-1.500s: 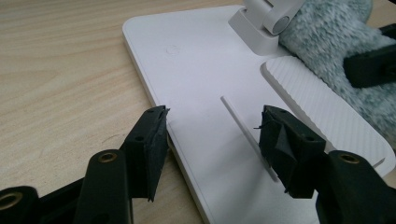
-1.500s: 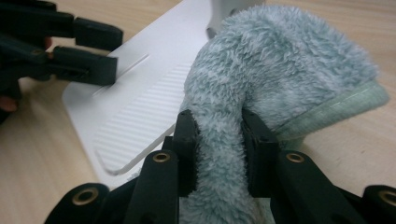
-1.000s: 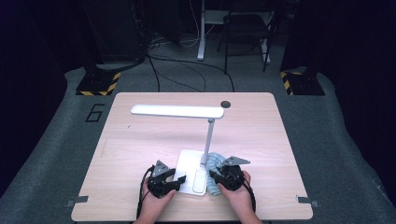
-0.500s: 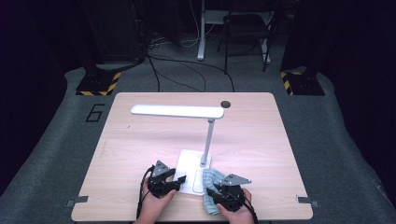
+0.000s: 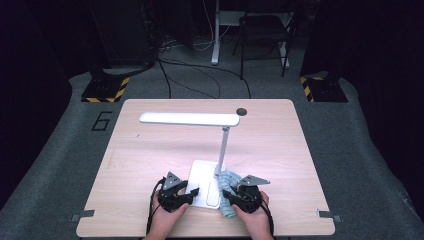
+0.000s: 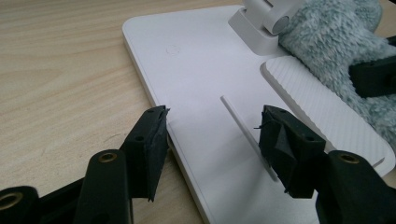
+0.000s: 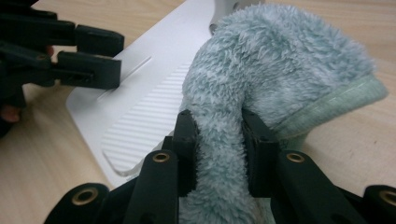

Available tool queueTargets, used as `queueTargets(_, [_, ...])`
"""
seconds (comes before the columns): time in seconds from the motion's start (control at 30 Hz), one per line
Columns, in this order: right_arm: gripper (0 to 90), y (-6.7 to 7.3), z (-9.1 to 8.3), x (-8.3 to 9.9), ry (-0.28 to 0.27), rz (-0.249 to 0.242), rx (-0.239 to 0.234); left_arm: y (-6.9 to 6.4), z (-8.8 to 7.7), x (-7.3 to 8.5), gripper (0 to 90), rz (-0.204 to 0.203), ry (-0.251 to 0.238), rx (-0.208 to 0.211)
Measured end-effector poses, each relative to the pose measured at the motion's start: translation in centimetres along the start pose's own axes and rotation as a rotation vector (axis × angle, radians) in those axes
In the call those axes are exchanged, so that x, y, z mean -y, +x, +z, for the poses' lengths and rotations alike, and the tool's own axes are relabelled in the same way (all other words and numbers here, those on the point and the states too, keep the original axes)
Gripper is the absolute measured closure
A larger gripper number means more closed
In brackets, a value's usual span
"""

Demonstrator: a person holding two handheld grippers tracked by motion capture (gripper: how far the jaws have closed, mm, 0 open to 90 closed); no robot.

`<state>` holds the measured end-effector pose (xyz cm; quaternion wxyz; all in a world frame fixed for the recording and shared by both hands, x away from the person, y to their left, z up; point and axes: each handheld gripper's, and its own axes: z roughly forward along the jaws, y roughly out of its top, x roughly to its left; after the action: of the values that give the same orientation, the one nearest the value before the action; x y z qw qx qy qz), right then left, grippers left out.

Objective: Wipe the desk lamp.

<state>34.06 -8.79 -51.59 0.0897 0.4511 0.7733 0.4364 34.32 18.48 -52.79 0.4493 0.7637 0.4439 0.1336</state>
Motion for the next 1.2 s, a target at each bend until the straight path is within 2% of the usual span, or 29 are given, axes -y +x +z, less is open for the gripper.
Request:
queueTargets(0.17, [70.1, -0.7, 0.6, -0.8, -0.007, 0.02, 0.018, -0.2, -0.1, 0.1, 41.7, -0.006, 0.002, -0.007])
queueTargets(0.3, [70.1, -1.0, 1.0, -1.2, -0.009, 0.027, 0.031, -0.3, -0.1, 0.1, 41.0, -0.001, -0.002, -0.017])
queueTargets(0.33, [70.1, -1.1, 1.1, -1.4, -0.01, 0.017, 0.03, -0.3, -0.1, 0.2, 40.9, 0.0, 0.001, -0.017])
queueTargets(0.47, [70.1, -1.4, 1.5, -1.8, -0.011, 0.04, 0.036, -0.3, -0.1, 0.2, 40.1, 0.014, 0.005, -0.026])
queueTargets(0.6, [69.8, -1.7, 1.7, -2.1, -0.016, 0.034, 0.041, -0.5, -0.2, 0.2, 40.2, 0.009, 0.006, -0.034])
queueTargets(0.73, [65.0, -1.8, 1.7, -2.0, -0.018, 0.039, 0.031, -0.6, -0.2, 0.2, 40.3, 0.007, 0.005, -0.035])
queueTargets(0.83, [61.4, -1.8, 1.7, -2.0, -0.014, 0.024, 0.041, -0.6, -0.2, 0.2, 40.3, 0.007, 0.005, -0.035])
queueTargets(0.93, [65.1, -1.8, 1.6, -1.9, -0.019, 0.025, 0.05, -0.6, -0.2, 0.2, 40.3, 0.007, 0.005, -0.036])
queueTargets(0.97, [67.2, -1.8, 1.6, -1.9, -0.02, 0.02, 0.049, -0.7, -0.1, 0.2, 40.3, -0.011, -0.009, -0.037])
queueTargets(1.07, [70.3, -1.8, 1.5, -2.2, -0.034, 0.037, 0.043, -0.5, -0.2, 0.2, 40.3, 0.008, 0.006, -0.038])
queueTargets(1.2, [70.8, -2.0, 1.2, -2.8, -0.06, 0.054, 0.029, -0.5, -0.2, 0.2, 40.4, 0.004, 0.002, -0.037])
